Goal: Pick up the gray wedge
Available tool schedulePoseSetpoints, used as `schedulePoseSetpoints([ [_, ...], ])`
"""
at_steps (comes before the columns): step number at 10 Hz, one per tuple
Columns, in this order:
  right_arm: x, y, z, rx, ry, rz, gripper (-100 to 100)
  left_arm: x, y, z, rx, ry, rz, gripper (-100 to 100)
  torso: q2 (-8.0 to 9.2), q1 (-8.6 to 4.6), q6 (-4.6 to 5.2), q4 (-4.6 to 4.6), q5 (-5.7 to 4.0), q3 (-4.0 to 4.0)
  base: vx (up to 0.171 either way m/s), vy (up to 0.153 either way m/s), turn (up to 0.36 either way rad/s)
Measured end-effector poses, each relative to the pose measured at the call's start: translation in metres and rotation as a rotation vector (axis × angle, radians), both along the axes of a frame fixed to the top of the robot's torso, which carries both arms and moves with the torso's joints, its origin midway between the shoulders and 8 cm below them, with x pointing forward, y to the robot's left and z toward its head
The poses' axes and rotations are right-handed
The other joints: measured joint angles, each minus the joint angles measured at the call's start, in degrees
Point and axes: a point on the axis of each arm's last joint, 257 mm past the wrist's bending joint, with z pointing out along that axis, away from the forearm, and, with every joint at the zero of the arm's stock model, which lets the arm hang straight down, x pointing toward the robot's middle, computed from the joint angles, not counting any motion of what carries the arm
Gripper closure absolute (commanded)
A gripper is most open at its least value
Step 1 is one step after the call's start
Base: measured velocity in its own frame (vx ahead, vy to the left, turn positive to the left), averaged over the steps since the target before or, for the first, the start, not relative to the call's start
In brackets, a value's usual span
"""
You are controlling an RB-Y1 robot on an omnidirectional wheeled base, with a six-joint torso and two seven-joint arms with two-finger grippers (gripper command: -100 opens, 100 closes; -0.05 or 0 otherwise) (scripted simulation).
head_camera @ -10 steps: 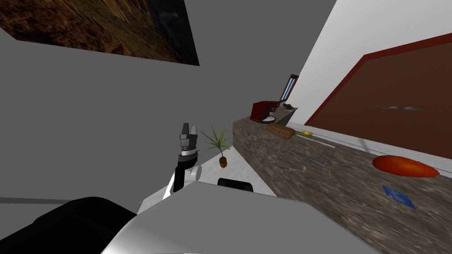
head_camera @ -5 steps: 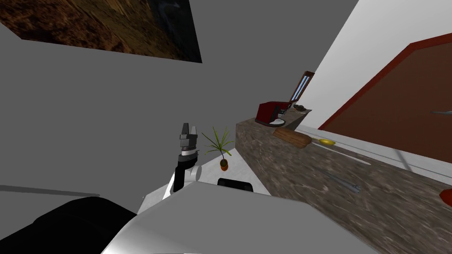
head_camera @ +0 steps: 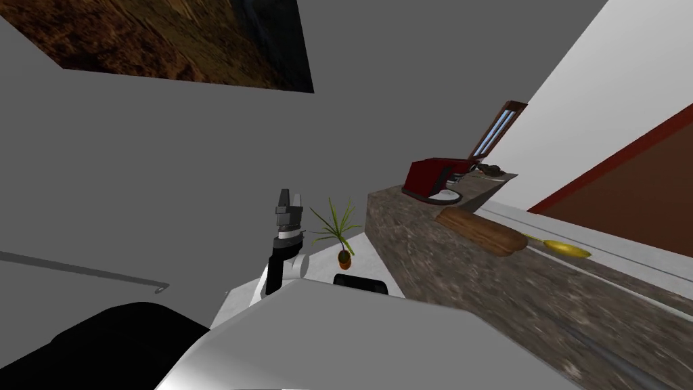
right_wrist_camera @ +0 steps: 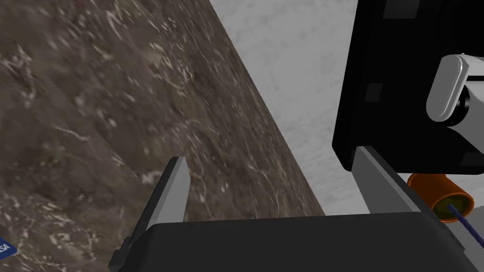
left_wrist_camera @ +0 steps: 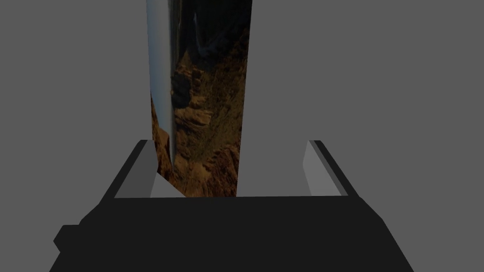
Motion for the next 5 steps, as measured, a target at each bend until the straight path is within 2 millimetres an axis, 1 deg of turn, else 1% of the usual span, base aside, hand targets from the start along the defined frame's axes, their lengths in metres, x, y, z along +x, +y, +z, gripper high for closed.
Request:
schedulePoseSetpoints([
  [2, 0.008, -0.021, 0.016, -0.028, 0.032, 0.086, -100, 0.0, 0.0, 0.0, 0.0, 0.0, 0.0, 0, -0.28, -0.06, 0.02, -0.07, -0.02, -0.17, 0.247, -0.064, 0.244],
  [3, 0.014, -0.031, 0.021, -0.037, 0.041, 0.125, -100, 0.0, 0.0, 0.0, 0.0, 0.0, 0.0, 0, -0.27, 0.02, 0.0, -0.07, -0.01, -0.16, 0.21, -0.043, 0.213],
  [4, 0.02, -0.035, 0.023, -0.039, 0.046, 0.158, -100, 0.0, 0.0, 0.0, 0.0, 0.0, 0.0, 0, -0.19, 0.09, 0.03, -0.05, 0.0, -0.12, 0.159, -0.011, 0.212],
  [5, 0.025, -0.035, 0.025, -0.037, 0.048, 0.184, -100, 0.0, 0.0, 0.0, 0.0, 0.0, 0.0, 0, -0.03, 0.25, 0.04, -0.02, 0.04, -0.03, 0.127, 0.023, 0.142],
])
